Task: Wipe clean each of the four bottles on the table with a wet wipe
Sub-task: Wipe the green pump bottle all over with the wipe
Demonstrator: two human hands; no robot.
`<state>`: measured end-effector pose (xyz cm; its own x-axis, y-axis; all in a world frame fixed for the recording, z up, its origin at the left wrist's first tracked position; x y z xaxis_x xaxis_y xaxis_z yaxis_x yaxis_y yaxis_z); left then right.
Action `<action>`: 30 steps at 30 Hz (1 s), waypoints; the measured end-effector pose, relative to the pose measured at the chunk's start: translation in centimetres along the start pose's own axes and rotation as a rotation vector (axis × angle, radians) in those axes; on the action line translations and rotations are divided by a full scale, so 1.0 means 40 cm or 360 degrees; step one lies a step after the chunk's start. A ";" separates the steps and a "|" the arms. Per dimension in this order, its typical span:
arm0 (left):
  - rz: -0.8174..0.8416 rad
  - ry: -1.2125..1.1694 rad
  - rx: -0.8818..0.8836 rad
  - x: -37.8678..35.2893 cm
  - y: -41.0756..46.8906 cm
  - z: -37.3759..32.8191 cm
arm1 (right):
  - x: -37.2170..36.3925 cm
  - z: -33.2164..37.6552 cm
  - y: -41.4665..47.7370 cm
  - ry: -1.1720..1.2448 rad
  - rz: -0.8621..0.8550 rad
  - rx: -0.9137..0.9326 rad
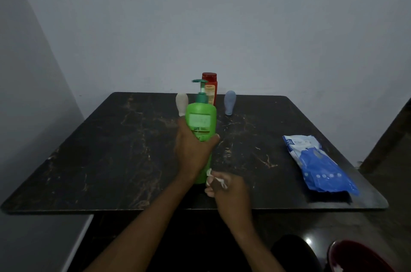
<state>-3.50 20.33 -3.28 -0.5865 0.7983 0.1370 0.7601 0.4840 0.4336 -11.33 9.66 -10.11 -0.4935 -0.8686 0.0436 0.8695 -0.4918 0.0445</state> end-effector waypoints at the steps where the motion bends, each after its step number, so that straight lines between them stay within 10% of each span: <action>1: 0.0130 0.0159 -0.0130 -0.001 0.009 0.002 | 0.015 0.012 0.007 0.0021 0.0004 0.0030; 9: 0.1077 0.1269 -0.1059 -0.005 0.039 0.042 | 0.186 0.113 0.134 -0.0463 -0.0456 0.0596; 15: 0.1125 0.1382 -0.1337 -0.018 0.023 0.056 | 0.153 0.125 0.139 -0.1237 -0.0200 0.1400; 24: 0.1024 0.1401 -0.1500 -0.018 0.004 0.060 | 0.096 0.181 0.194 -0.1928 0.0137 0.1100; 30: 0.1104 0.1402 -0.1403 -0.021 0.026 0.066 | 0.111 0.079 0.130 -0.1684 -0.0127 0.1428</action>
<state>-1.47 21.10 -5.30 -0.4017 0.1397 0.9051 0.7325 -0.5442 0.4091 -9.04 3.45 -6.53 -0.6694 -0.1845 0.7196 0.7296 0.0189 0.6836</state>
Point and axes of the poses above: each hand's wrist, its own y-axis towards the middle knuckle, its own x-axis out of the back of the hand, z = x × y, the point moved 3 cm from there along y, towards the middle knuckle, and after that the axes turned 14 degrees about -z, right-handed, at the moved point
